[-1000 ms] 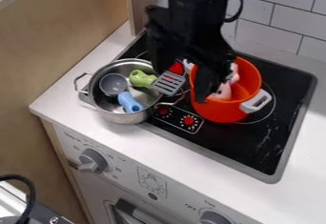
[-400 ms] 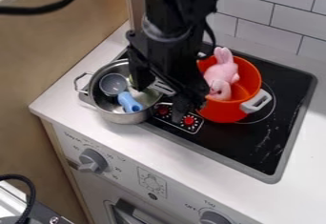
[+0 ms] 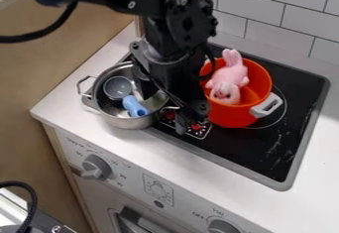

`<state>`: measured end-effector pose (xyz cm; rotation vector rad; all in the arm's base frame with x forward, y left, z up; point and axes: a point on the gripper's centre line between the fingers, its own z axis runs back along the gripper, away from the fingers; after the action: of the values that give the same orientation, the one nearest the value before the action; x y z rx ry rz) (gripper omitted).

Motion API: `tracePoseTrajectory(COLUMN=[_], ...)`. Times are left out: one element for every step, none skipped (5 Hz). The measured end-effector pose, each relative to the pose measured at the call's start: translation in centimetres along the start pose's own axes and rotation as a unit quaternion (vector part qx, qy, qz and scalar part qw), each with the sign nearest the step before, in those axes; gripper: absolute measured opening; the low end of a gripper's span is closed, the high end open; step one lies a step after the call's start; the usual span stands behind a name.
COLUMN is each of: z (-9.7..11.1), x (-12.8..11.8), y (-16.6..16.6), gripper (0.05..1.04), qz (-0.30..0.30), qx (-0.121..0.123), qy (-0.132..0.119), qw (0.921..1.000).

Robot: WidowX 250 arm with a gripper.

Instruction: Put the silver pot on the left burner

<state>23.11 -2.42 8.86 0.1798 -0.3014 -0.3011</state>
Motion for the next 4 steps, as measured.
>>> tracePoseTrajectory(z=[-0.7,-1.0,-1.6,-2.2], x=[-0.3,-0.3,-0.5,-0.3], y=[0.3,0.5,0.6,0.6], gripper=[0.998,0.998,0.998,0.998], qz=[-0.013,-0.014,-0.019,-0.025], qx=[0.007,0.019,0.021,0.025], qy=[-0.012,-0.025,-0.034,-0.045], qw=[0.9998,0.9994,0.999,0.9983])
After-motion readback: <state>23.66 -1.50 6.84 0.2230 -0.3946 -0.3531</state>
